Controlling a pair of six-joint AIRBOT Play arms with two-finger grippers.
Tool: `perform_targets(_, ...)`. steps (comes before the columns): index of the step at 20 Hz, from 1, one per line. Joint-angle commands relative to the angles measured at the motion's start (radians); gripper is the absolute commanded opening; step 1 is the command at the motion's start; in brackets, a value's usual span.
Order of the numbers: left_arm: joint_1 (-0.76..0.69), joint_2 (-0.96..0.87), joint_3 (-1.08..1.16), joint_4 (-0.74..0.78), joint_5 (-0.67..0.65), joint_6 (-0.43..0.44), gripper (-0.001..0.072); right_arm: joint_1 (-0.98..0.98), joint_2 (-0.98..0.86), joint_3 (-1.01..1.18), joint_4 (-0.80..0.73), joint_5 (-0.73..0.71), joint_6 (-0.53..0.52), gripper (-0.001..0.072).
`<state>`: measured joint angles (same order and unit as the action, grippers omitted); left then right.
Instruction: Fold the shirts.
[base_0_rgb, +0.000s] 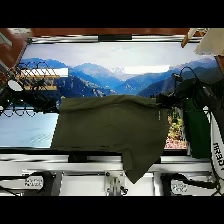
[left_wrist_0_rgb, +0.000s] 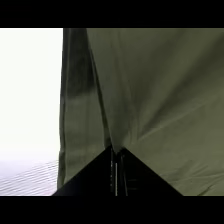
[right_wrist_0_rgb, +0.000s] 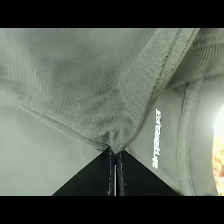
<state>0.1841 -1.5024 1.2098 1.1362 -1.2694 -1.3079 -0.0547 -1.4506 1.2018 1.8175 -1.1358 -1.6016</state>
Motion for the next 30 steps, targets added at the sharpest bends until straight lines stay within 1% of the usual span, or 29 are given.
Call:
perform_targets(1, 0.038, 0.001, 0.064, 0.001, -0.034, 0.014, 0.0028, 0.0, 0.058, 0.0, -0.087, -0.026, 0.007, 0.006)
perform_targets(3, 0.062, 0.001, 0.092, 0.001, -0.034, 0.014, 0.0028, 0.0, 0.081, 0.0, -0.145, -0.055, 0.024, 0.006)
perform_targets(5, 0.066, -0.006, 0.087, 0.001, -0.038, 0.013, 0.0028, 0.0, 0.072, -0.006, -0.143, -0.106, 0.028, 0.006)
perform_targets(9, 0.047, -0.047, 0.063, 0.006, -0.072, 0.013, 0.0029, 0.004, 0.07, -0.077, -0.096, -0.153, 0.043, 0.006)
perform_targets(12, 0.052, -0.058, 0.063, 0.056, -0.079, 0.013, 0.0028, 0.002, 0.07, -0.087, -0.108, -0.215, 0.047, 0.006)
perform_targets(16, 0.036, -0.068, 0.06, 0.053, -0.103, 0.01, 0.0029, 0.029, 0.069, -0.106, -0.076, -0.192, 0.084, 0.006)
perform_targets(18, 0.029, -0.077, 0.055, 0.054, -0.103, -0.016, 0.0029, 0.04, 0.069, -0.138, -0.076, -0.164, 0.094, 0.0063)
perform_targets(19, 0.03, -0.078, 0.055, 0.054, -0.105, -0.025, 0.0037, 0.038, 0.07, -0.139, -0.081, -0.163, 0.102, 0.0166)
perform_targets(20, 0.034, -0.075, 0.058, 0.054, -0.124, -0.024, 0.0188, 0.027, 0.072, -0.129, -0.084, -0.179, 0.102, 0.043)
perform_targets(21, 0.041, -0.071, 0.062, 0.054, -0.154, -0.028, 0.0517, 0.014, 0.077, -0.109, -0.086, -0.213, 0.093, 0.0513)
perform_targets(22, 0.051, -0.066, 0.066, 0.054, -0.189, -0.037, 0.072, 0.001, 0.093, -0.085, -0.103, -0.25, 0.085, 0.0513)
perform_targets(23, 0.066, -0.055, 0.065, 0.055, -0.235, -0.039, 0.072, -0.014, 0.118, -0.067, -0.13, -0.285, 0.071, 0.0513)
perform_targets(25, 0.105, -0.018, 0.043, 0.061, -0.315, -0.028, 0.072, -0.063, 0.193, -0.06, -0.241, -0.359, 0.057, 0.0513)
perform_targets(27, 0.158, 0.061, -0.068, 0.061, -0.301, 0.006, 0.0714, -0.14, 0.269, -0.089, -0.303, -0.409, 0.02, 0.0513)
perform_targets(30, 0.242, 0.172, -0.321, 0.061, -0.23, 0.071, 0.0714, -0.261, 0.346, -0.166, -0.244, -0.42, -0.017, 0.0514)
